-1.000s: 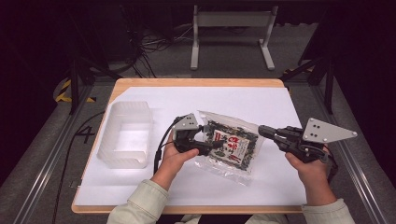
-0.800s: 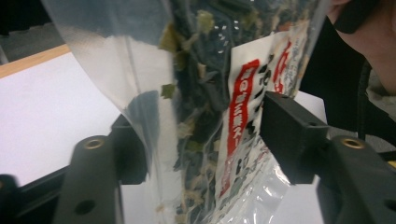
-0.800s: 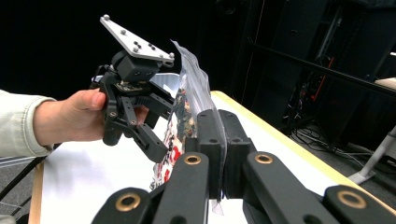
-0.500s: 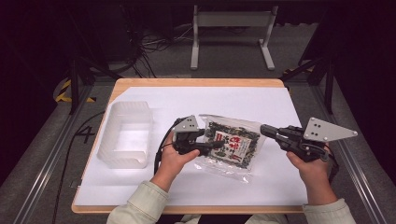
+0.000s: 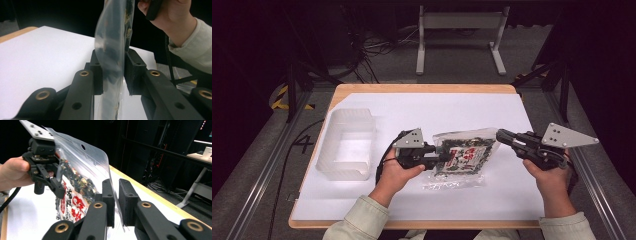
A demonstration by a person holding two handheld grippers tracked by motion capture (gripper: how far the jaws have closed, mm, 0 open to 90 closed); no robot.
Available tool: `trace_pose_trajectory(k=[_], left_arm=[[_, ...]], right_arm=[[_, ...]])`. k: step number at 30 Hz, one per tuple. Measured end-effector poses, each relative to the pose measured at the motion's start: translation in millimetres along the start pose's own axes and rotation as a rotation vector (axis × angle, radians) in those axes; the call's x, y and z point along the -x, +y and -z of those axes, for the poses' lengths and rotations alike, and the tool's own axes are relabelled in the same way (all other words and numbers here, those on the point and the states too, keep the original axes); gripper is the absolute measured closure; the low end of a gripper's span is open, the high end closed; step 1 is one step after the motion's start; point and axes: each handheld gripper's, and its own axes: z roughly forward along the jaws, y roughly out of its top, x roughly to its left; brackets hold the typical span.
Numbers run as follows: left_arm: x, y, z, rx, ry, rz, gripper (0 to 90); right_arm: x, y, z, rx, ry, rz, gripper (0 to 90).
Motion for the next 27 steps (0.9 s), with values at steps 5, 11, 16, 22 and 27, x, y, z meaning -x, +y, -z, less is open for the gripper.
trace_pose_trajectory(k=[5, 11, 16, 22, 27], left_arm=[[5.8, 3.6, 1.3, 0.004, -0.008, -0.019, 73.8], [8.6, 7.2, 4.6, 0.010, -0.010, -0.026, 74.2], [9.7, 12.0, 11.2, 0.029, -0.003, -0.028, 74.3], [9.8, 21.9, 26.5, 0.049, 0.035, -0.027, 74.2], [9.9, 28.6, 41.1, 0.070, 0.060, -0.021, 74.2]], right_arm=[[1.8, 0.7, 2.7, 0.014, -0.005, -0.002, 77.7], [3.0, 2.9, 6.7, 0.029, -0.016, -0.018, 69.4], [5.6, 5.4, 15.0, 0.052, -0.026, -0.029, 67.2], [9.1, 6.7, 23.5, 0.065, -0.038, -0.028, 68.9], [10.9, 5.9, 26.3, 0.061, -0.043, -0.031, 70.0]])
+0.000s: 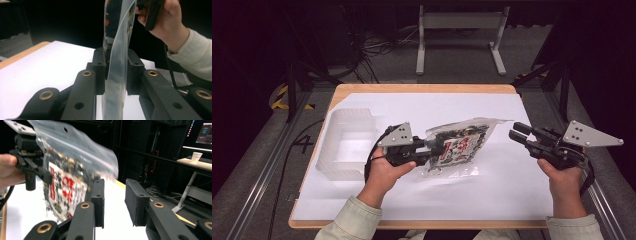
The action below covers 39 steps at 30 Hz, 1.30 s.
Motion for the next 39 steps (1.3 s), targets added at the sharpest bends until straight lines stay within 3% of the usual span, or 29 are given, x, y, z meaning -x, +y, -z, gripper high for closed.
trace_pose_trajectory(k=[5, 14, 20, 28, 34, 39], left_arm=[[1.1, 8.1, 20.6, 0.033, 0.050, 0.000, 74.2], [-5.3, 15.6, 52.5, 0.083, 0.098, 0.009, 74.2], [-6.4, 20.8, 75.4, 0.076, 0.119, -0.007, 74.2], [-8.9, 20.4, 89.8, 0.083, 0.143, -0.032, 74.2], [-11.1, 17.9, 103.5, 0.082, 0.167, -0.028, 74.2], [-13.8, 13.9, 126.0, 0.109, 0.218, -0.009, 74.2]], right_arm=[[-0.7, -2.2, -2.0, -0.032, 0.001, 0.004, 71.8], [-1.7, -4.5, -4.2, -0.055, 0.008, 0.009, 72.8], [-3.2, -6.3, -7.1, -0.072, 0.019, 0.010, 72.9], [-4.5, -7.6, -11.0, -0.094, 0.028, 0.011, 72.5], [-4.3, -7.6, -18.3, -0.098, 0.046, 0.013, 72.4], [-4.5, -6.9, -23.9, -0.101, 0.061, 0.016, 72.2]])
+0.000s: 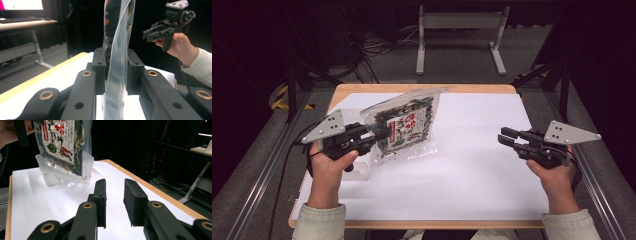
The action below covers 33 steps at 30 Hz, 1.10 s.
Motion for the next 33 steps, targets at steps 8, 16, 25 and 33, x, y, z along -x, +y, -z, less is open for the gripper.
trace_pose_trajectory(k=[8, 16, 25, 33], left_arm=[[-4.6, -1.2, 24.5, 0.021, 0.069, 0.004, 74.2], [-6.2, 0.2, 37.7, 0.031, 0.112, -0.008, 74.2], [-16.3, -2.8, 48.7, 0.044, 0.162, 0.008, 74.2], [-30.1, -9.7, 51.9, 0.028, 0.238, 0.005, 74.2]], right_arm=[[-0.2, 2.0, -11.4, -0.004, 0.027, 0.008, 72.1], [-0.7, 2.2, -16.6, -0.009, 0.039, 0.010, 72.1], [-0.6, 0.8, -14.2, -0.009, 0.033, 0.005, 71.6], [-0.4, -2.1, -12.9, -0.019, 0.025, 0.001, 71.8]])
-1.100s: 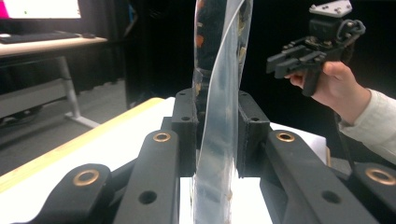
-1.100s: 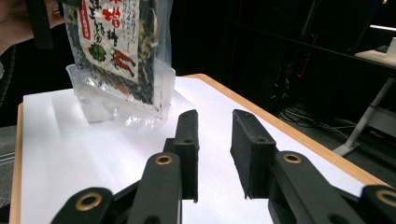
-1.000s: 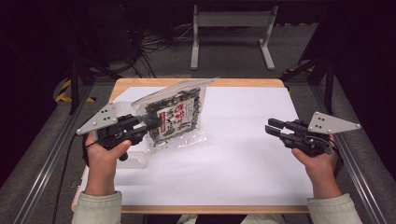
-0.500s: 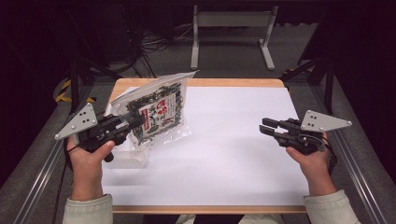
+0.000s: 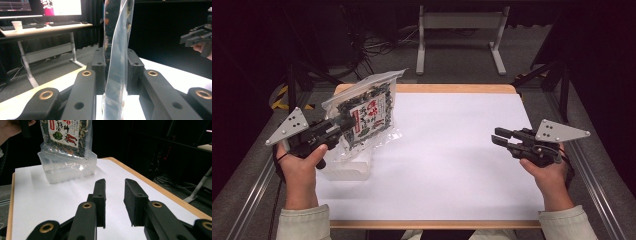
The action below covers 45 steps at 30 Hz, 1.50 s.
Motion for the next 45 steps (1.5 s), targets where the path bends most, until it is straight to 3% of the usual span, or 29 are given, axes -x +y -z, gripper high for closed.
trace_pose_trajectory(k=[9, 19, 25, 29, 33, 40, 45], left_arm=[[-18.2, -7.5, 8.4, 0.048, 0.038, 0.009, 74.2], [-34.3, -19.5, 9.4, 0.053, 0.101, 0.033, 74.2], [-39.7, -25.8, 13.0, 0.067, 0.130, 0.019, 74.2], [-41.7, -27.7, 14.1, 0.052, 0.158, 0.006, 74.2], [-45.1, -30.6, 18.3, 0.065, 0.152, 0.034, 74.2], [-50.7, -36.4, 23.7, 0.059, 0.184, 0.051, 74.2], [-53.3, -40.4, 24.7, 0.062, 0.174, 0.064, 74.3]], right_arm=[[0.4, -2.8, 4.5, -0.007, -0.009, -0.006, 71.8], [2.2, -6.0, 6.7, -0.010, -0.017, -0.017, 72.0], [1.9, -7.0, 6.1, -0.014, -0.014, -0.022, 71.8], [1.7, -8.0, 3.5, -0.019, -0.010, -0.022, 71.6], [2.8, -9.3, 2.5, -0.020, -0.009, -0.026, 71.5], [3.0, -9.8, 0.8, -0.023, -0.004, -0.028, 71.5], [2.9, -9.9, -0.1, -0.025, -0.003, -0.027, 71.5]])
